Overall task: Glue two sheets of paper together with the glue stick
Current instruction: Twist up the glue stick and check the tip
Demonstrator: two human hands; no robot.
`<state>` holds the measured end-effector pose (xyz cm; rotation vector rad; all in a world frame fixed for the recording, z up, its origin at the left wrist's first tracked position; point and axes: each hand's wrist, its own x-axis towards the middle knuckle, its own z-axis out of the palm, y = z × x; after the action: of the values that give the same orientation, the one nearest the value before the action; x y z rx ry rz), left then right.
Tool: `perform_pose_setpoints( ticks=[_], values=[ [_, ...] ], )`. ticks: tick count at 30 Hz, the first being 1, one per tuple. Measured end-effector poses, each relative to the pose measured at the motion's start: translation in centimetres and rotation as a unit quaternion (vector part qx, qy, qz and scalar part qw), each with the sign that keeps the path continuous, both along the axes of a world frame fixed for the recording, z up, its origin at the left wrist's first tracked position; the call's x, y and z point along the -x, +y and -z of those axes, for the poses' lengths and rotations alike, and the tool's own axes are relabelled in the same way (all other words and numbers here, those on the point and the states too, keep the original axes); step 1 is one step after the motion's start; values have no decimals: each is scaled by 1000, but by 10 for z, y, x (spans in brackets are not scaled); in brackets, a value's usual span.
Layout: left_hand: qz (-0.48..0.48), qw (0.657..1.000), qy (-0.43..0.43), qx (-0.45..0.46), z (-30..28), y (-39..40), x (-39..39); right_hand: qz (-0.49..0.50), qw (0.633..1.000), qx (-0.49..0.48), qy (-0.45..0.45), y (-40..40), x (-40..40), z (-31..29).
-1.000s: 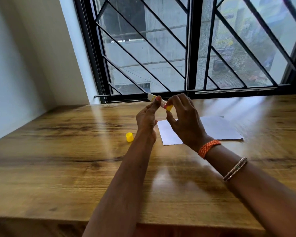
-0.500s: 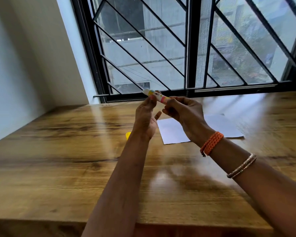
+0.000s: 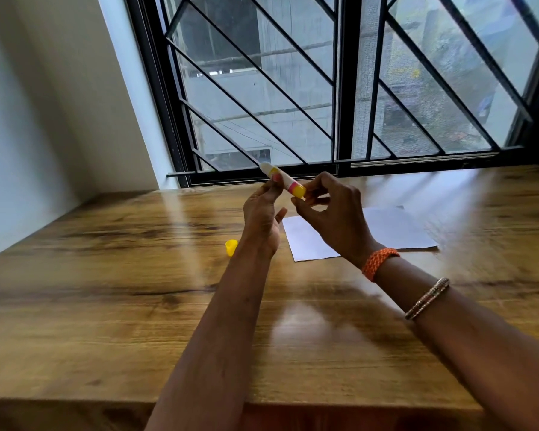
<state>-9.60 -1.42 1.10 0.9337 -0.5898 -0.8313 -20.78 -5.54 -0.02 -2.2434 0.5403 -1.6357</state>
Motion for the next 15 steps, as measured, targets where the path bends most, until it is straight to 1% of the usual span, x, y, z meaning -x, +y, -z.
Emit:
perform_pose_setpoints(
  ticks=[3,5,7,12,13,14,15],
  values=[
    [42,999,-22,19,-2,1,0,-27,995,-97,-19,3,-4,-3],
    [68,997,-40,28,-3,2,3,-79,981,-172,-39,4,-5,-6],
    [82,995,-46,35,-2,2,5,-118,970,-206,-53,5,-4,-5],
    [89,994,-60,29,-1,1,10,-100,969,-219,-65,4,-5,-1],
    [83,994,-58,28,-1,0,10,-86,974,-202,-63,3,-5,0],
    [74,995,-55,26,0,-1,9,-59,983,-166,-49,2,-4,1],
    [65,996,-51,24,0,-1,8,-17,994,-110,-20,1,-3,2]
  ],
)
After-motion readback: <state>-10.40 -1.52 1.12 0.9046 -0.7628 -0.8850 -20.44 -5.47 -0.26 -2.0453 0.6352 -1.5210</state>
